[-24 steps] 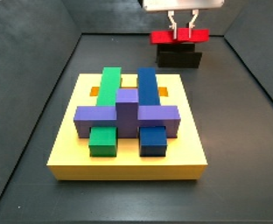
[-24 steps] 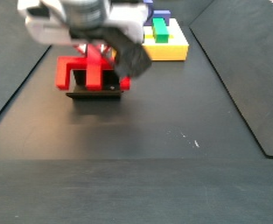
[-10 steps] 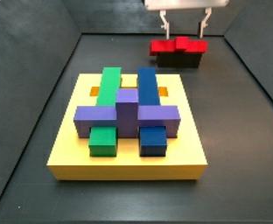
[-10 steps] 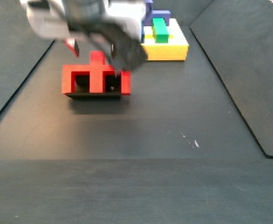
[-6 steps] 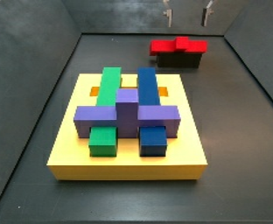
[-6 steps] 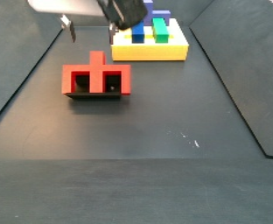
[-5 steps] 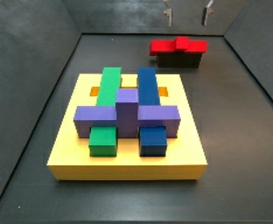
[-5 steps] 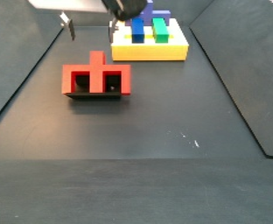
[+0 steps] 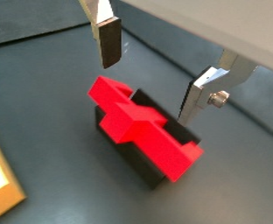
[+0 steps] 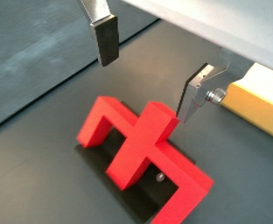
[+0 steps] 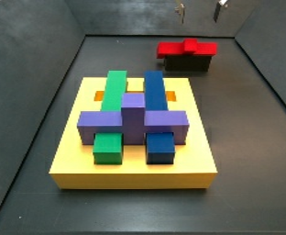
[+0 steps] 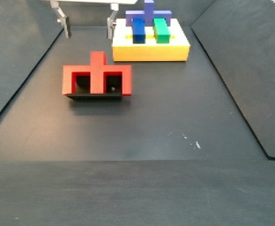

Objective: Pick up the red object. Move up. Place the red object on the fixture. Regrasp the red object. Move to above the board. Insert the red object.
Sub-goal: Regrasp the red object.

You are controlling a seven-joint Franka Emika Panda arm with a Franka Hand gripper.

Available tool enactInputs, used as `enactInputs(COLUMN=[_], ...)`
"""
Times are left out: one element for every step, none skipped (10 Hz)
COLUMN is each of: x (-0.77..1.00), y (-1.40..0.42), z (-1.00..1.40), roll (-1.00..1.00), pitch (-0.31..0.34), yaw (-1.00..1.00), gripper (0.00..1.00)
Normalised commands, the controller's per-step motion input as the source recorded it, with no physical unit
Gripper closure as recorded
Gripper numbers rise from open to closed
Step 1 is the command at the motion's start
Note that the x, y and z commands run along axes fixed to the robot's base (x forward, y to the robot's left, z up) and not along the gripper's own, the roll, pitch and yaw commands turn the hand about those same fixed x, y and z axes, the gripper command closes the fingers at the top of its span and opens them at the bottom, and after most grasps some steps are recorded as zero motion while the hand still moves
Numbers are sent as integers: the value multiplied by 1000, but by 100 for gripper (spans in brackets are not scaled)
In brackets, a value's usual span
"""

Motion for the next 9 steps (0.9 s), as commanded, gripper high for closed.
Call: enactInputs(x=[66, 120, 103, 89, 69, 63, 103, 0, 0], y=[-40, -109, -217, -263, -286, -323, -343, -26, 37], z=[37, 46, 0, 0, 0, -31, -100, 0, 0], roll=[1000, 1000, 1000, 1000, 1000, 1000, 671, 100, 0], pitch=[0, 0, 0, -6, -29, -49, -91, 0, 0], yaw=[297, 214, 183, 191, 217, 229, 217, 0, 0], gripper=[0, 0, 0, 0, 0, 0, 0, 0, 0])
